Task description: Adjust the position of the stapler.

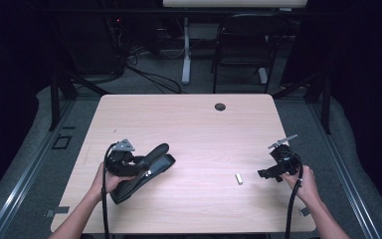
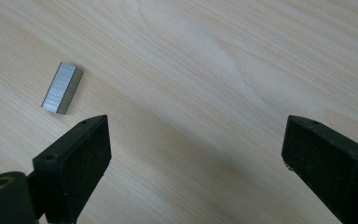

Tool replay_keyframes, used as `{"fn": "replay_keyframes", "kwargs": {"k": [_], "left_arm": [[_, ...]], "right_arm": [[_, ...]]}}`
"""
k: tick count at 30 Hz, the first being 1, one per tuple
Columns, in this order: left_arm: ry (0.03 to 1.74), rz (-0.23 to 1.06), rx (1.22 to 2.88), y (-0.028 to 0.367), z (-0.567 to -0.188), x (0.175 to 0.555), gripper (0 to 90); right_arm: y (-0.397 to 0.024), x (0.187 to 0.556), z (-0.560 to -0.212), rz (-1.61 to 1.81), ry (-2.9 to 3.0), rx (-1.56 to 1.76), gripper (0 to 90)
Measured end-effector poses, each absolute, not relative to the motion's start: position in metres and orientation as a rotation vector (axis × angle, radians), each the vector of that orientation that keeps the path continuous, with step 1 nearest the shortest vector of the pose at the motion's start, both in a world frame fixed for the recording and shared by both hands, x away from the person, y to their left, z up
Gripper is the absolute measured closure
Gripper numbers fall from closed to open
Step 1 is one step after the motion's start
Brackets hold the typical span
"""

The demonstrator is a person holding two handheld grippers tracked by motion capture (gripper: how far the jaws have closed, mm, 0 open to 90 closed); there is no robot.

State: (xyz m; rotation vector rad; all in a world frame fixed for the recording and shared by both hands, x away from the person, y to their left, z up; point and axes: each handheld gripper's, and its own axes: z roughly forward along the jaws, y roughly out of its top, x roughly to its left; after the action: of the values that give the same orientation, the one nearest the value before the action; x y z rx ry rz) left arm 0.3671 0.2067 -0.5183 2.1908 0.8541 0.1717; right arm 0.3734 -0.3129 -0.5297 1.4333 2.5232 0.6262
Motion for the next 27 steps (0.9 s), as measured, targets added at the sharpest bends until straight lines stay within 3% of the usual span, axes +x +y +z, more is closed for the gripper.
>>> {"fn": "replay_keyframes", "kwargs": {"k": [27], "left_arm": [[0.645, 0.093, 2.242, 0.173, -0.519, 0.367, 58.1]], "right_arm": [[-0.312, 0.374, -0.529, 0.616, 2.502, 1.424, 8.5]]}}
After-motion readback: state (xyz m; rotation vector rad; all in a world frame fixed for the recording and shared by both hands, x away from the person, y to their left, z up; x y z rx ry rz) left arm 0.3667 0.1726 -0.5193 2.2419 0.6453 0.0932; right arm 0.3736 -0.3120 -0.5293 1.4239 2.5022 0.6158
